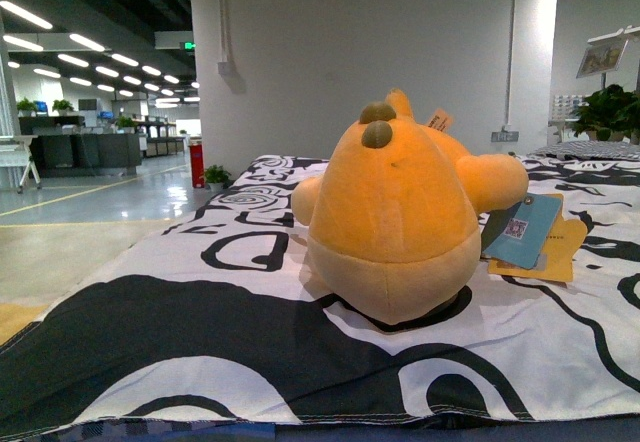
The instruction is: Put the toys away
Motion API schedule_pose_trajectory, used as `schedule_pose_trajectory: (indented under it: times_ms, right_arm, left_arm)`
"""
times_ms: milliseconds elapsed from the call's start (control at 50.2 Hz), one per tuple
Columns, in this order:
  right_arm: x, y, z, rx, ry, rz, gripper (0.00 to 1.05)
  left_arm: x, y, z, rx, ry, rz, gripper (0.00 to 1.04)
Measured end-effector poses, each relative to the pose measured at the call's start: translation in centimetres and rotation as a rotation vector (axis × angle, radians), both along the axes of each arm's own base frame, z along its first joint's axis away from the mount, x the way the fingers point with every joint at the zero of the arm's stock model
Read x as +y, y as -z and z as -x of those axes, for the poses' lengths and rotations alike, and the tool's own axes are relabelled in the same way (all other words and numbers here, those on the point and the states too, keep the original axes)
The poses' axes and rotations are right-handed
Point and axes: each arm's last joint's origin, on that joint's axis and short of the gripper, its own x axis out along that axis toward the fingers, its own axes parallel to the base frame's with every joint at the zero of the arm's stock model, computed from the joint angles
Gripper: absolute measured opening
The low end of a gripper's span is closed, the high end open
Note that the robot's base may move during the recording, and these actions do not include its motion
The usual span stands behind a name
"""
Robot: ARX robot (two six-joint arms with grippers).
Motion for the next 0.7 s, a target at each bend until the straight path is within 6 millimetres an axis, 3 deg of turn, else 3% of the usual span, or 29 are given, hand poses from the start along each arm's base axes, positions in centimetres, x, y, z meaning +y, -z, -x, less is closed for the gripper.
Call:
schedule_pose_trajectory:
  times_ms: [139, 458, 697]
  right_arm:
    - [-0.8, 0.1, -0.3, 0.06, -0.084, -0.118, 1.04]
    - [-2.1, -2.8, -1.1, -0.013, -0.061, -0.17, 1.04]
    - [-1.8, -8.6, -4.2, -0.145, -0.094, -0.122, 1.04]
  left_arm:
    - [0.0, 0.0, 0.0, 0.0, 0.0, 0.0, 0.99]
    - [0.0, 0.0, 0.0, 0.0, 0.0, 0.0, 0.99]
    - [0.0, 0.0, 0.0, 0.0, 0.0, 0.0, 0.99]
